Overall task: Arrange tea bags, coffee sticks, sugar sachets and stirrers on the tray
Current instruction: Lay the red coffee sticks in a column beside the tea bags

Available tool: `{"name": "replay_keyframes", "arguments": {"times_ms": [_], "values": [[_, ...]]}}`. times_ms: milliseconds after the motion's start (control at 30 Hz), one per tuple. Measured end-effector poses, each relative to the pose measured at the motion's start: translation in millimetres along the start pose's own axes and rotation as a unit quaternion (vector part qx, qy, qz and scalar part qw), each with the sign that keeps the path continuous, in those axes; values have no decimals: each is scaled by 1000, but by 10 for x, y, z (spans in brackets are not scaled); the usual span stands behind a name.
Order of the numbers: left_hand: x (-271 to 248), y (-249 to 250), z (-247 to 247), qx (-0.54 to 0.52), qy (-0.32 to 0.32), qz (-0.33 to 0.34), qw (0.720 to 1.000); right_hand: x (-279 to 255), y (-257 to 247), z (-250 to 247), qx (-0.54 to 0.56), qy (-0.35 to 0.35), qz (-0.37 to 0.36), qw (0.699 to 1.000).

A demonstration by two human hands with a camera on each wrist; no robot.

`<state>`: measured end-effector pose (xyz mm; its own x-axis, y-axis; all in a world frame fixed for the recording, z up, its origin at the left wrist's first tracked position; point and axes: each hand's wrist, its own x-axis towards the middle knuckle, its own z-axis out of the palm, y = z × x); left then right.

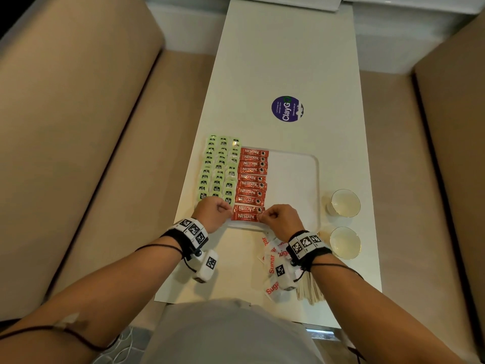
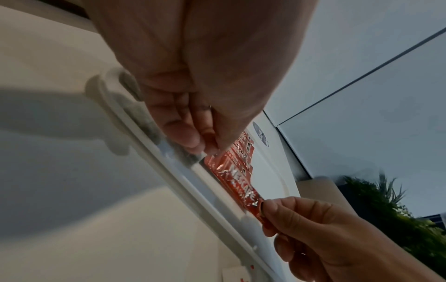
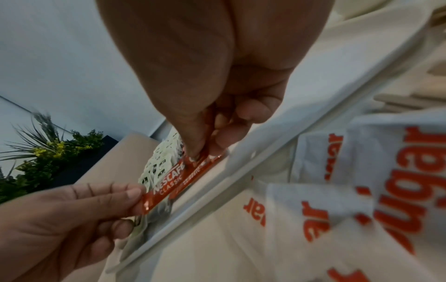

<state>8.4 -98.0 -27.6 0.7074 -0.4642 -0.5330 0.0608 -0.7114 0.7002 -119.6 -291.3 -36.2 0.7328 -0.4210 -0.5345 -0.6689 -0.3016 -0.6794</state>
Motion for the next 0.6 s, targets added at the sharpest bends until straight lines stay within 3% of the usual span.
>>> {"name": "replay_keyframes", "arguments": {"times_ms": [100, 400, 600], "values": [[3, 71, 91, 28, 22, 11, 999, 1, 23, 44, -15, 12, 27, 999], [16, 161, 215, 162, -2, 37, 986, 37, -25, 107, -53, 18, 49, 997], [28, 161, 249, 191, -8, 49, 980, 71, -43, 156, -64, 26, 58, 996]]}}
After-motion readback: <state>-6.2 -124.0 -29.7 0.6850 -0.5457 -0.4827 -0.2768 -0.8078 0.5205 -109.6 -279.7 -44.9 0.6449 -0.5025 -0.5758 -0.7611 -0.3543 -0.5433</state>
